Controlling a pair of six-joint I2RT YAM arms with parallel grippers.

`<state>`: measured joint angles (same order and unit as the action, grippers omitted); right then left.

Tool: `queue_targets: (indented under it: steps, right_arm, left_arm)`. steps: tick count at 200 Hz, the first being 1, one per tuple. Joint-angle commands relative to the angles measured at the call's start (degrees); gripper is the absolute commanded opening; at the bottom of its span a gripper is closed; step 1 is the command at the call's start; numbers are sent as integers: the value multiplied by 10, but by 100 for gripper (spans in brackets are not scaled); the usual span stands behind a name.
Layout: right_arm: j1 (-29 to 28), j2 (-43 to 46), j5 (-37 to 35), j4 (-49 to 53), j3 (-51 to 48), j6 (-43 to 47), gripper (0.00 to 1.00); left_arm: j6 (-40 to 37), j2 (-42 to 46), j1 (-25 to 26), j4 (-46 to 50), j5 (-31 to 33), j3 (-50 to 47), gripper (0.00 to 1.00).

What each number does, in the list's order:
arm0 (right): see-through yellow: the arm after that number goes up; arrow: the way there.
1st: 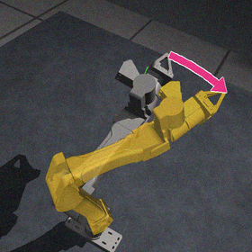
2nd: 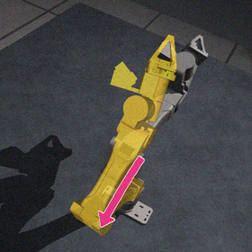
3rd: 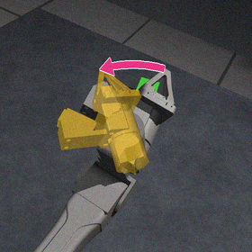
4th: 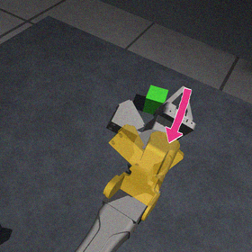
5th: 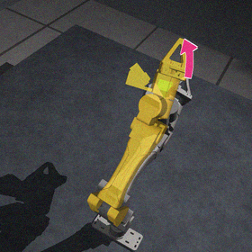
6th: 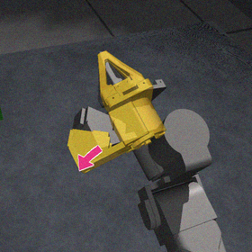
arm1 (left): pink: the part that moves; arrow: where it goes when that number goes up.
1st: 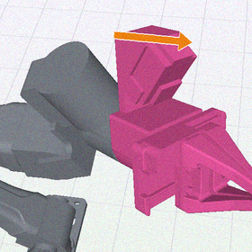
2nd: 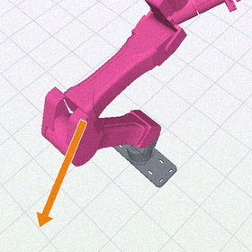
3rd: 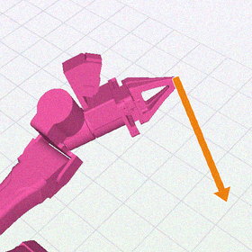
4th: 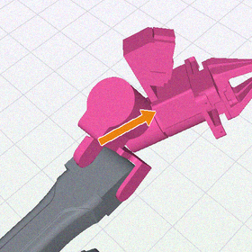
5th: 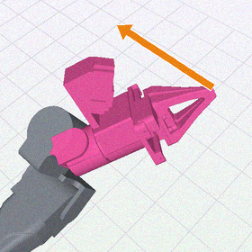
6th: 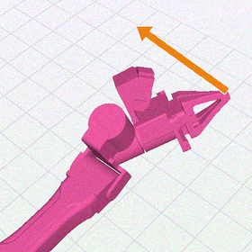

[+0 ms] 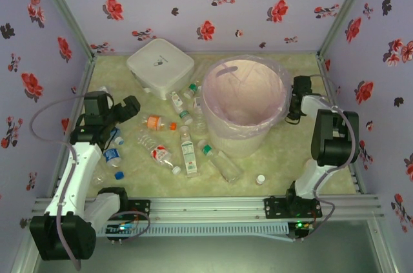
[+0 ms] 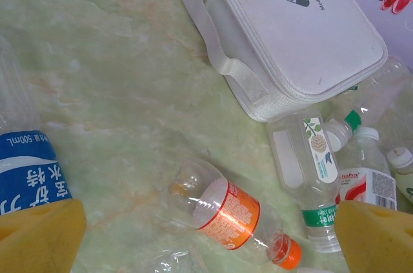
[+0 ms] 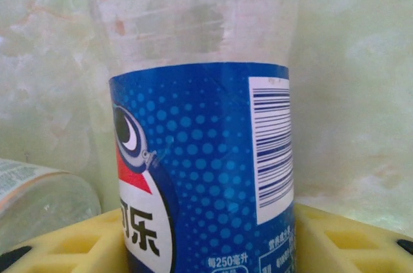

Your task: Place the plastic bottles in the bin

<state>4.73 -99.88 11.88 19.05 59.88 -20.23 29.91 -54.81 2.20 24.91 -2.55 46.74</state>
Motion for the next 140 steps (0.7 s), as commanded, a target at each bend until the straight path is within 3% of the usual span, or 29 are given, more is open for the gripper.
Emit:
queue_targets:
  steps: [1, 28, 65, 87, 104, 119, 140]
  right_arm:
    - [16, 56, -27, 53, 29, 22, 55]
    - [37, 142, -83, 113, 52, 25, 50]
    - [46, 245, -174, 253, 168, 29, 44]
    - [45, 304, -166, 299, 228, 20, 39]
    - [39, 335, -118, 310, 263, 5, 35]
    - [16, 343, -79, 328, 298, -2, 33]
    - [-75, 331, -105, 375, 362, 31, 32]
  left_arm:
    - [13, -8, -3, -5, -9, -9, 99]
    - [30, -17, -3, -31, -12, -20, 99]
    - [77, -55, -2, -103, -26, -43, 95]
    - [72, -81, -2, -102, -27, -27, 95]
    - [67, -95, -1, -106, -28, -24, 95]
    - [62, -106, -1, -107, -28, -23, 95]
    - [54, -114, -1, -97, -27, -21, 95]
